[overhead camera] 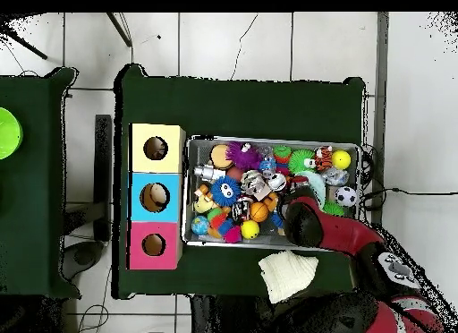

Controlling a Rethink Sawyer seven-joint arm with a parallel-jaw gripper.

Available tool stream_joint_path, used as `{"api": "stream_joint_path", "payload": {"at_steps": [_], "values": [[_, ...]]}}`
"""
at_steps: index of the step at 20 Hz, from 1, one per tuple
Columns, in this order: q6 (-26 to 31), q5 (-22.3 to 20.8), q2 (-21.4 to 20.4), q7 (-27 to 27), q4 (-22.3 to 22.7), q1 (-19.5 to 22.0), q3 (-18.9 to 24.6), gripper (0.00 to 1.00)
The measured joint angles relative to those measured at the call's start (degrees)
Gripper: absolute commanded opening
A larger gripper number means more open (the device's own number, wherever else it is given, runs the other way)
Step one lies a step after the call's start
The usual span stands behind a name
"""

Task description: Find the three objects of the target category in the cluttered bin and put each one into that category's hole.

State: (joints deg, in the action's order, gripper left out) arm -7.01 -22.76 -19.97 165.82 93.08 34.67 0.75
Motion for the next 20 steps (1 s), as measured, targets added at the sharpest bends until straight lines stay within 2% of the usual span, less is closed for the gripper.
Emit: {"api": "stream_joint_path", "payload": {"at_steps": [13,20], "values": [[2.21,0.09,-1.51,0.0,0.06,-3.55,-3.64,0.0],[8.54,3.37,-5.16,0.0,0.9,-7.79,-6.06,0.0]]}}
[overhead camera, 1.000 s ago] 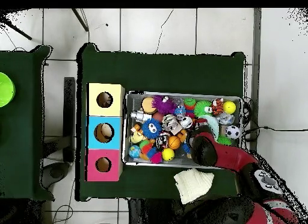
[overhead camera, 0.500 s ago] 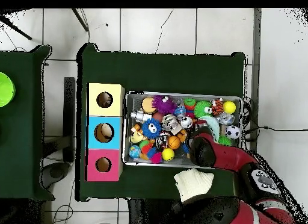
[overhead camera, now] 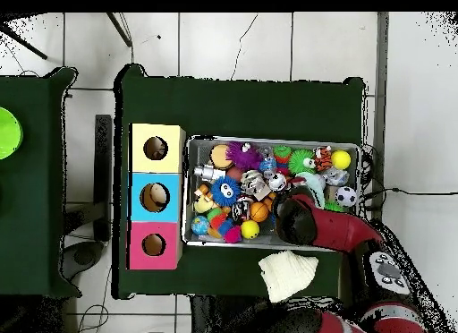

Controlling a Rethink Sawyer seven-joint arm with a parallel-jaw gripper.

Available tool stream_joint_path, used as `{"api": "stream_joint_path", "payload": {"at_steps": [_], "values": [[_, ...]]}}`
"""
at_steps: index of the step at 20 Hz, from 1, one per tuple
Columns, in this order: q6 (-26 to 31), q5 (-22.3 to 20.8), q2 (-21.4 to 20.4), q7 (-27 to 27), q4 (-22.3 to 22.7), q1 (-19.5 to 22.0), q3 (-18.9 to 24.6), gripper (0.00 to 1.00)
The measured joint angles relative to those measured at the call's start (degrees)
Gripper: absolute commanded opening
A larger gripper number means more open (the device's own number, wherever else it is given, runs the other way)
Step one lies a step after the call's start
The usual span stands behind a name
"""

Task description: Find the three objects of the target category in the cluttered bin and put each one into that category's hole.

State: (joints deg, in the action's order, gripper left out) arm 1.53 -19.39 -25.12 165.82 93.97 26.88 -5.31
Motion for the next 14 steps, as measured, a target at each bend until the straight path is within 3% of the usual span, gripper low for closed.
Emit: {"api": "stream_joint_path", "payload": {"at_steps": [5,12,14], "values": [[4.43,8.93,-2.31,0.29,0.22,-9.4,-4.52,0.0],[4.69,21.69,-2.32,1.11,0.24,-21.78,-9.25,0.0],[4.69,24.09,-2.3,1.11,0.26,-23.68,-9.93,0.0]]}}
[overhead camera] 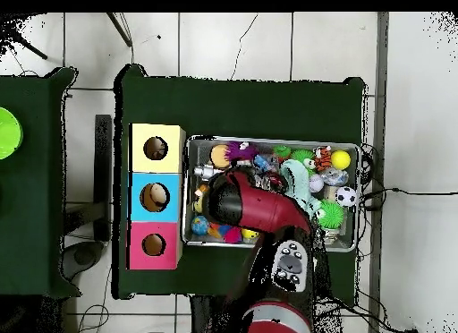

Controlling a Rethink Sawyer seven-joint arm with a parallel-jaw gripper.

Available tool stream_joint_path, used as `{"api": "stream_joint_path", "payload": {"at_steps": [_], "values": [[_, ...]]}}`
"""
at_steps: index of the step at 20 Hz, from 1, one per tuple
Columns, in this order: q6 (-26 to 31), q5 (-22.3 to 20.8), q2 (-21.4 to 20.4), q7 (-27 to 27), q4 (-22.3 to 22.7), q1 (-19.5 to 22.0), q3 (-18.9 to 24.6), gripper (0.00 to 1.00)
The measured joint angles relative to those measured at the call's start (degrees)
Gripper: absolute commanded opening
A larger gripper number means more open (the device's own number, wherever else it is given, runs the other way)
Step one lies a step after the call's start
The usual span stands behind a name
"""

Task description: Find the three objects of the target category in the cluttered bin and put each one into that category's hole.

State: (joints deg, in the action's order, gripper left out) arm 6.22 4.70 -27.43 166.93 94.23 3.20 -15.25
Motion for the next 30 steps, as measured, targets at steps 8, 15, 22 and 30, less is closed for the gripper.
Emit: {"api": "stream_joint_path", "payload": {"at_steps": [8,15,22,30], "values": [[0.0,6.93,0.88,0.0,0.07,-2.39,-2.08,0.0],[1.4,4.86,0.67,-0.02,0.08,3.31,-1.27,0.0],[4.72,-1.55,-0.87,-0.02,0.1,15.57,0.65,0.0],[4.92,-3.74,-0.94,-0.02,0.11,14.55,0.33,0.0]]}}
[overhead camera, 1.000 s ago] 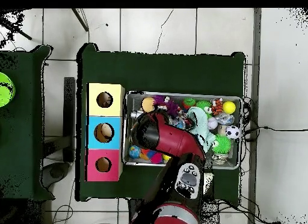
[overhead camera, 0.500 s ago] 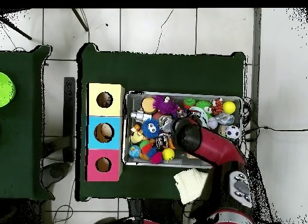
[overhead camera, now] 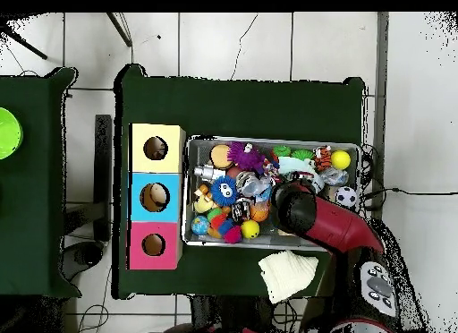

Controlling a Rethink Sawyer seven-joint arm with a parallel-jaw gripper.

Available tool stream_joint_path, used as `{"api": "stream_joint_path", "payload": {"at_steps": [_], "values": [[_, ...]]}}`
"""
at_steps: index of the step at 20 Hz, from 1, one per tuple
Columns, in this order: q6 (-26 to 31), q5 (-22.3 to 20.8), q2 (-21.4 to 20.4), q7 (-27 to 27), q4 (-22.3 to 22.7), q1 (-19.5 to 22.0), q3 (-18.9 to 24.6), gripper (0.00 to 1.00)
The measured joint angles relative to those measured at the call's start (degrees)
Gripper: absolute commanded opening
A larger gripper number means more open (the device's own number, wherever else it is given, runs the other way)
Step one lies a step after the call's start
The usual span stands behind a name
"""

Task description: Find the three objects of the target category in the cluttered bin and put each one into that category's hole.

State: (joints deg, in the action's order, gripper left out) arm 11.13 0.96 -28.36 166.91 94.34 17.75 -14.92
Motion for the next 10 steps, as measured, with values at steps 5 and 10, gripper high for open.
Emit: {"api": "stream_joint_path", "payload": {"at_steps": [5,10], "values": [[0.01,-0.25,0.0,0.0,0.0,-1.94,0.02,0.0],[0.01,-0.26,0.0,0.0,0.01,-2.45,0.12,0.0]]}}
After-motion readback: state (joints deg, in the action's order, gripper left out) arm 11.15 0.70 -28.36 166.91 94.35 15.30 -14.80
